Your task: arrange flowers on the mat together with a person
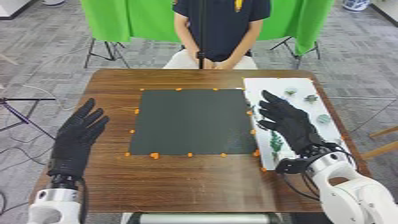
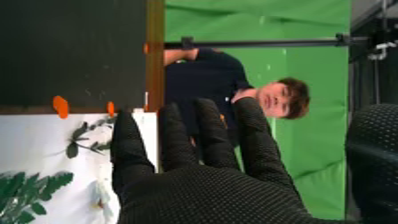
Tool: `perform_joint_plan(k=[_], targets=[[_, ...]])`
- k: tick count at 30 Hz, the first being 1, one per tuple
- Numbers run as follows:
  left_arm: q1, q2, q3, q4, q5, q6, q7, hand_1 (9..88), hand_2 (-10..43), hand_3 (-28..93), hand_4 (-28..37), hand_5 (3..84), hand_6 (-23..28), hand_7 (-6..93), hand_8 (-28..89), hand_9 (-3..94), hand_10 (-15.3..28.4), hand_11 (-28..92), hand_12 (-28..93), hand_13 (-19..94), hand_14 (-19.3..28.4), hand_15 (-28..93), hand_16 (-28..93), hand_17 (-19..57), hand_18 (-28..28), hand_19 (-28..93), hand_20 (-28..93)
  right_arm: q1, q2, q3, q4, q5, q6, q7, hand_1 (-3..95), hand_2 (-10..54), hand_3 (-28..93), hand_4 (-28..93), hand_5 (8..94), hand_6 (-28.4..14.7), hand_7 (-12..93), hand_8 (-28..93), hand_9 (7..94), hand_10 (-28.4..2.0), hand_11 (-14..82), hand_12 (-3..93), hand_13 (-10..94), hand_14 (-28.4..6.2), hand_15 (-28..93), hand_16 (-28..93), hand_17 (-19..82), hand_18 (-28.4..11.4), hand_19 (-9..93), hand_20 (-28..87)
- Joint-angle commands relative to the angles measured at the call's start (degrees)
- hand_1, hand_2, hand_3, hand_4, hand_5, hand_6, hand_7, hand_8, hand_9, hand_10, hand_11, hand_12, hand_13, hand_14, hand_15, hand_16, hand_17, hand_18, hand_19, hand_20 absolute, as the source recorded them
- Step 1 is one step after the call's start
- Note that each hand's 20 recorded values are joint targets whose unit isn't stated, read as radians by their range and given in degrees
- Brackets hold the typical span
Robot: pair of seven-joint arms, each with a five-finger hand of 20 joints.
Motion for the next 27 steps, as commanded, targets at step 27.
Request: perform_joint_plan(k=[27], targets=[[0.41,-1.02,0.15,-0.18,0.33,0.0,-0.81,23.6,2.7,81,-23.7,34.2,2.6,12.5,-10,34.3,16.0,17,9,25,23.4,28,-2,-10.7,19.6,37,10,0.19,1.51,-1.93,-0.35,2.87,7.1,-3.51,3.1,13.0,80,-28,30.6,-1.7,9,-10,34.1,-15.7,3.4,13.5,27,-18.5,5,27,-4,-19.8,38,11]])
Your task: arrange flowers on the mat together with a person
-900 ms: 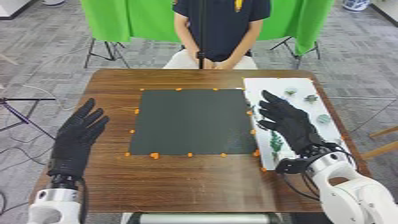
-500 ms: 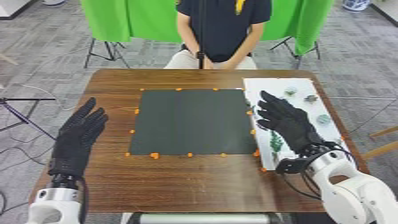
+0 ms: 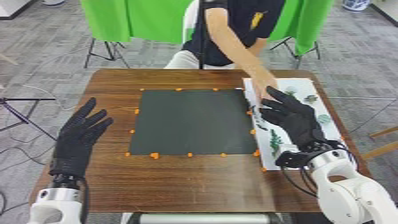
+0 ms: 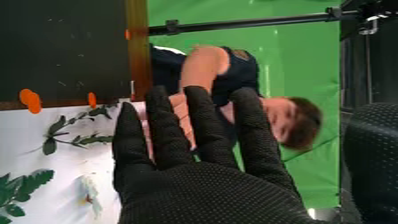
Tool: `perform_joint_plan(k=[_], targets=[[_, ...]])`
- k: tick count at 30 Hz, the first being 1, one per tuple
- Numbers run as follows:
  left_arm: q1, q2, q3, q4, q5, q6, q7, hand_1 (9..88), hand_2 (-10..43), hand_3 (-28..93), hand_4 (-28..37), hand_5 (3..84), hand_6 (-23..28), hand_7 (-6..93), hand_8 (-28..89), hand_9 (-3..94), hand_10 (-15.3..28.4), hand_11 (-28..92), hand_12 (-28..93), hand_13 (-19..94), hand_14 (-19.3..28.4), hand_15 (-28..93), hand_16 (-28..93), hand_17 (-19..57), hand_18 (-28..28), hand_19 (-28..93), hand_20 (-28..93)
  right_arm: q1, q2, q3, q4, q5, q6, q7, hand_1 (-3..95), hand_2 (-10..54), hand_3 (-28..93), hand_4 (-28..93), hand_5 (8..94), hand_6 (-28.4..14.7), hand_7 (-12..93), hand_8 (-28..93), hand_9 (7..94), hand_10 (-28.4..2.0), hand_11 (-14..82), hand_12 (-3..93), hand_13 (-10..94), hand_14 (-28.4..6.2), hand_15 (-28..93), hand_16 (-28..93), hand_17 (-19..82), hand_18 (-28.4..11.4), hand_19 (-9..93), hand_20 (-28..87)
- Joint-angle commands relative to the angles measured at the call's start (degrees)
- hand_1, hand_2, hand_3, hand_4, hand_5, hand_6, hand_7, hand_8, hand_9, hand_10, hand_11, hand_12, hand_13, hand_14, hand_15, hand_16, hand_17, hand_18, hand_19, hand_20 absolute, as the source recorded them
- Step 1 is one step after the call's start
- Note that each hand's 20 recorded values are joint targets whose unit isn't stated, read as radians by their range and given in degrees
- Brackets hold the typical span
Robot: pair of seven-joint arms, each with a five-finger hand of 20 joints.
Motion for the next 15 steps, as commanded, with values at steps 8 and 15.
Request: perform_joint_plan(k=[8,15], targets=[[0.82,-0.99,-0.22,-0.19,-0.03,0.13,-0.87,23.5,2.6,81,-23.6,34.2,2.6,12.4,-10,34.5,16.1,17,9,25,23.5,29,-3,-10.6,19.7,37,11,-1.18,-0.43,0.25,-0.65,-0.28,-0.75,-0.17,3.2,13.0,80,-28,30.7,-1.6,9,-10,34.2,-15.8,3.2,13.4,27,-18.5,5,27,-4,-19.8,38,11],[1.12,-0.99,-0.38,-0.33,0.12,-0.06,-1.16,23.6,2.7,81,-23.7,34.6,2.6,12.5,-10,34.6,16.1,17,9,25,23.6,29,-3,-10.6,19.7,37,11,-1.79,-0.64,0.34,-0.94,0.18,-0.55,0.26,3.2,12.9,80,-28,30.8,-1.6,9,-10,34.2,-15.9,3.1,13.5,27,-18.5,5,26,-4,-19.9,38,11]])
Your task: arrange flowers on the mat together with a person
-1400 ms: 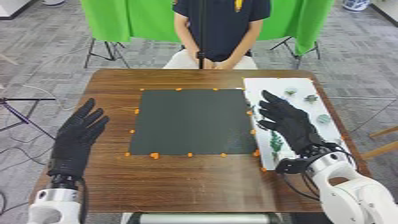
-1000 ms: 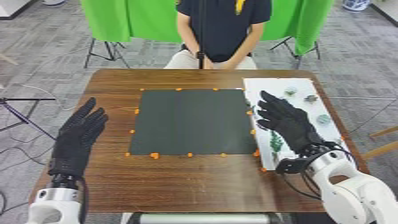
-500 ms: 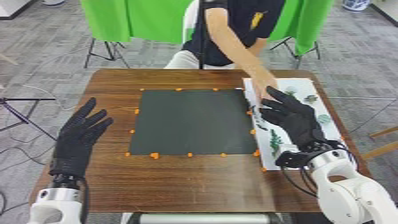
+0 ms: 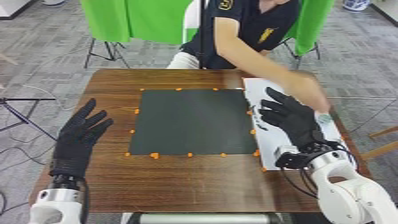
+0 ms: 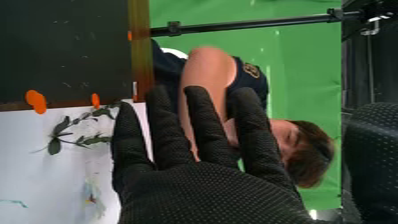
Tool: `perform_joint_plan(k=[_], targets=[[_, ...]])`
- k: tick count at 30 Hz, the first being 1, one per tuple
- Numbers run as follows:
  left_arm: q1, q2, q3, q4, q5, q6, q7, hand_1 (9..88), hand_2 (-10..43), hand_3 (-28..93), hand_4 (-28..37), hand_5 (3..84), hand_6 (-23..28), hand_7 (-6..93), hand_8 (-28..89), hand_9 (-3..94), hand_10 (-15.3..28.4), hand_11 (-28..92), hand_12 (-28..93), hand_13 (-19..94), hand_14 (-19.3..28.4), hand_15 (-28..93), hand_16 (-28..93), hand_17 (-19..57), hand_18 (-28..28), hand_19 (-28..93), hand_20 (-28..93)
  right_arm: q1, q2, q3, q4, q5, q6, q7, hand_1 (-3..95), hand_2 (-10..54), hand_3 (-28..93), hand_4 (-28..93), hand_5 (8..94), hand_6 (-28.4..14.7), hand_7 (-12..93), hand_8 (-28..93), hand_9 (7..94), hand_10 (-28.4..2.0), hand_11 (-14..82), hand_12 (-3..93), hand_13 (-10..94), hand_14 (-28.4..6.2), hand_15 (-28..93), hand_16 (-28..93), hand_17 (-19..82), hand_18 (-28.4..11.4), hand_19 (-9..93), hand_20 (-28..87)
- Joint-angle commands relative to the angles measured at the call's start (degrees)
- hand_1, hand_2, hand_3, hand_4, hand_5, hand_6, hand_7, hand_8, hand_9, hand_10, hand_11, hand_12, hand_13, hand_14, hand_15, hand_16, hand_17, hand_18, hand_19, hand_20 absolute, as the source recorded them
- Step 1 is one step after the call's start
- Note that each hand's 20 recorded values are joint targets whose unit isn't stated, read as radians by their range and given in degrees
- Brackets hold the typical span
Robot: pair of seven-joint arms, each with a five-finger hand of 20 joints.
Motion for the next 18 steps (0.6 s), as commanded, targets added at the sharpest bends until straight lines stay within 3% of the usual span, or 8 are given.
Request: perform_joint_plan(k=[1,18], targets=[[0.94,-0.54,-0.26,-0.28,0.1,-0.08,-0.91,23.6,2.7,81,-23.6,34.6,2.6,12.5,-10,34.7,16.1,17,9,25,23.6,29,-3,-10.6,19.7,37,11,-1.37,-0.57,0.18,-0.84,0.14,-0.15,0.14,3.2,12.9,80,-28,30.8,-1.6,9,-10,34.2,-15.9,3.2,13.5,27,-18.5,5,26,-4,-19.9,38,11],[0.65,-1.13,-0.39,-0.25,0.57,-0.49,-1.98,23.7,2.7,81,-23.6,34.7,2.4,12.6,-10,34.9,16.2,17,9,25,23.8,30,-3,-10.6,19.8,38,11,-1.62,-0.59,-0.01,-1.0,-0.11,0.08,0.86,3.3,12.9,80,-28,30.9,-1.7,9,-10,34.2,-15.9,3.2,13.5,27,-18.5,5,26,-4,-19.9,38,11]])
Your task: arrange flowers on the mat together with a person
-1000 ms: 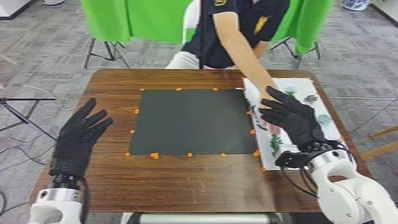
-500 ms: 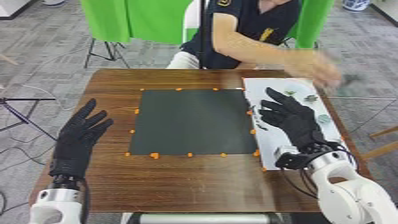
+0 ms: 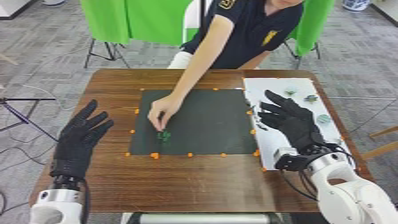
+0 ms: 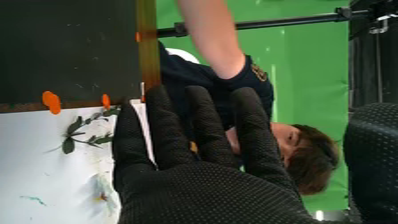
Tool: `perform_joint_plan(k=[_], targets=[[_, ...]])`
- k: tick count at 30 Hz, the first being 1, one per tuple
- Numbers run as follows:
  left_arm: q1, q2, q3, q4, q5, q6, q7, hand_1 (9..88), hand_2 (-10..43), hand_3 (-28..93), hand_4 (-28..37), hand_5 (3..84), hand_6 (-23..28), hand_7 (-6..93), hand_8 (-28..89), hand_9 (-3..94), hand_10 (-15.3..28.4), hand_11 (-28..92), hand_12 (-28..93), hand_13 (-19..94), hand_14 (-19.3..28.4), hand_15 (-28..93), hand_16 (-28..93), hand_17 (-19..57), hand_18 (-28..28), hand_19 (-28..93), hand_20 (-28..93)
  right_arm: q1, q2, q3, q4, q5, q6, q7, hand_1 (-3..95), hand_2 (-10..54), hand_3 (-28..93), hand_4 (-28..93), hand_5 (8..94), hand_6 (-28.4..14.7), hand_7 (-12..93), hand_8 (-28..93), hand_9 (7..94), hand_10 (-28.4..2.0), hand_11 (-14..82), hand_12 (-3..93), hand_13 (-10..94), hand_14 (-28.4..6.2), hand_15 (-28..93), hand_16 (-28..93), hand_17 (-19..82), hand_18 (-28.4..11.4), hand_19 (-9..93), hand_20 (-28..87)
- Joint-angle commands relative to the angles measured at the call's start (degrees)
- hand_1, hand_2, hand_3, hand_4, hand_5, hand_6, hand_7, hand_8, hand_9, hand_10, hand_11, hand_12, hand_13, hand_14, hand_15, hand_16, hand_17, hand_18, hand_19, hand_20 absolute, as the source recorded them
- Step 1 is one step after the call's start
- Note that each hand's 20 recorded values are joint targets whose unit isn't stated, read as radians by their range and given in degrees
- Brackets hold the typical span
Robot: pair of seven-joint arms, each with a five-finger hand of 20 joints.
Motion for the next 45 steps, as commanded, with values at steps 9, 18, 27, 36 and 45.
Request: perform_joint_plan(k=[9,18,27,36,45], targets=[[0.06,-0.26,0.1,0.07,0.08,-0.25,-0.38,23.7,2.7,81,-23.5,34.7,2.3,12.7,-10,34.9,16.2,17,9,25,23.8,30,-3,-10.6,19.8,38,11,-0.92,-0.27,-0.16,-0.86,-0.25,0.63,-0.69,3.4,12.8,80,-28,30.9,-1.8,9,-10,34.2,-15.8,3.3,13.5,27,-18.6,5,26,-4,-19.9,38,11],[-0.22,-0.26,0.06,0.06,0.02,-0.25,-0.39,23.7,2.7,81,-23.6,34.6,2.3,12.8,-10,34.9,16.2,17,9,25,23.7,30,-3,-10.6,19.9,38,11,-0.64,-0.22,-0.19,-0.95,-0.31,0.75,-0.92,3.9,12.6,80,-28,30.7,-1.8,9,-10,34.2,-15.8,3.4,13.5,27,-18.6,6,26,-4,-19.9,39,11],[0.14,0.1,0.19,-0.09,-0.24,0.25,0.37,23.7,2.7,81,-23.4,34.7,2.3,12.6,-10,35.0,16.2,17,9,25,23.8,30,-3,-10.6,19.8,37,11,0.14,0.84,0.35,-1.34,-0.31,2.01,-1.45,7.5,9.8,83,-28,30.8,-1.8,10,-10,34.5,-15.8,4.0,13.7,27,-18.5,7,26,-3,-19.7,39,11],[-0.09,-0.13,0.15,-0.09,-0.05,-0.01,-0.78,23.6,2.6,81,-23.5,34.7,2.5,12.6,-10,35.0,16.3,17,9,25,23.8,30,-3,-10.6,19.8,38,11,0.03,5.69,1.66,-2.46,-0.91,7.54,-4.55,13.0,5.6,86,-27,35.2,-2.4,14,-11,40.9,-16.8,13.6,14.6,36,-18.2,34,17,7,-20.6,59,22],[0.2,0.39,-0.09,-0.47,-0.52,0.83,0.5,23.7,2.7,81,-23.6,34.6,2.4,12.6,-10,35.1,16.3,18,9,25,23.8,30,-3,-10.6,19.8,38,11,-5.37,15.06,6.44,-5.74,-12.29,19.24,0.54,23.8,5.1,82,-26,38.0,-3.6,20,-13,46.3,-16.4,36.3,16.9,48,-15.2,63,9,18,-21.4,75,28]])
